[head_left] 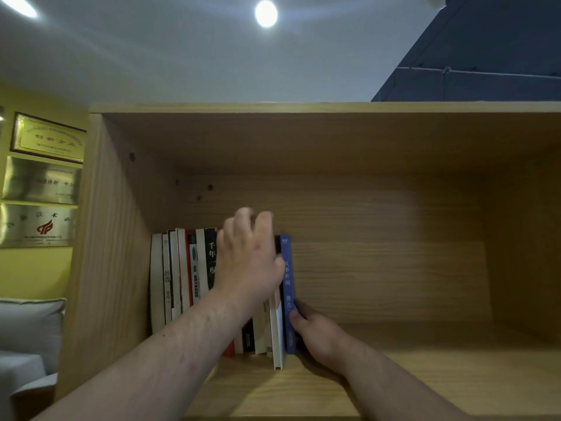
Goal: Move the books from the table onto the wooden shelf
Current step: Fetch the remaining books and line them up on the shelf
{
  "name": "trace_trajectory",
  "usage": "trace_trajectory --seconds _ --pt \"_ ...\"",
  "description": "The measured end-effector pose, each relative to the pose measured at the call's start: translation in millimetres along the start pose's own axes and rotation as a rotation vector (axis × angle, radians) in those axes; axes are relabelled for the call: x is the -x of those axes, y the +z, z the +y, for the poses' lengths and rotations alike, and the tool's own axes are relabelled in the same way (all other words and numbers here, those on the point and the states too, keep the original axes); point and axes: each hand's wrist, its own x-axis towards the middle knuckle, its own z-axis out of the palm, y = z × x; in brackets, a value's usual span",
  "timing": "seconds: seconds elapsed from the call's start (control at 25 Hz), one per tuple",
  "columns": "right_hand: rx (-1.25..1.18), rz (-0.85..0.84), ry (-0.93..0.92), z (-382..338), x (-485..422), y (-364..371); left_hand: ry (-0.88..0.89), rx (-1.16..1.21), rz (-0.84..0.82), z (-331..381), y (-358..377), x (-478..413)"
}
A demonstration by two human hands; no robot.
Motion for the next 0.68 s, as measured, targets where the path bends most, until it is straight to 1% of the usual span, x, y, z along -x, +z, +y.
trace_trajectory --seconds 0.04,0.16,0.24,0.32,0.44,0.52,0.68 --pt "0.0 0.0 -0.006 0 0 1 -0.062 0.037 -0.013 1 3 11" --pt "0.0 0.003 -0.005 -1 1 0 -0.278 0.249 -0.195 1 13 38" --pt "-0.02 -0.004 -0.005 -2 3 0 -0.312 0.312 -0.256 -4 19 44" --pt "-0.036 -0.004 -0.004 -4 8 -1 -0.329 0.402 -0.235 -7 16 46" --pt "0.006 0.006 -0.029 -7 14 -4 -0.387 0.583 -0.181 -6 0 58" --pt "0.012 -0.001 -0.046 -7 15 -5 -0.438 0.684 -0.099 -10 -18 68" --pt "0.081 0.014 -0.082 -9 15 -1 -0.565 0.872 0.079 -42 -47 76"
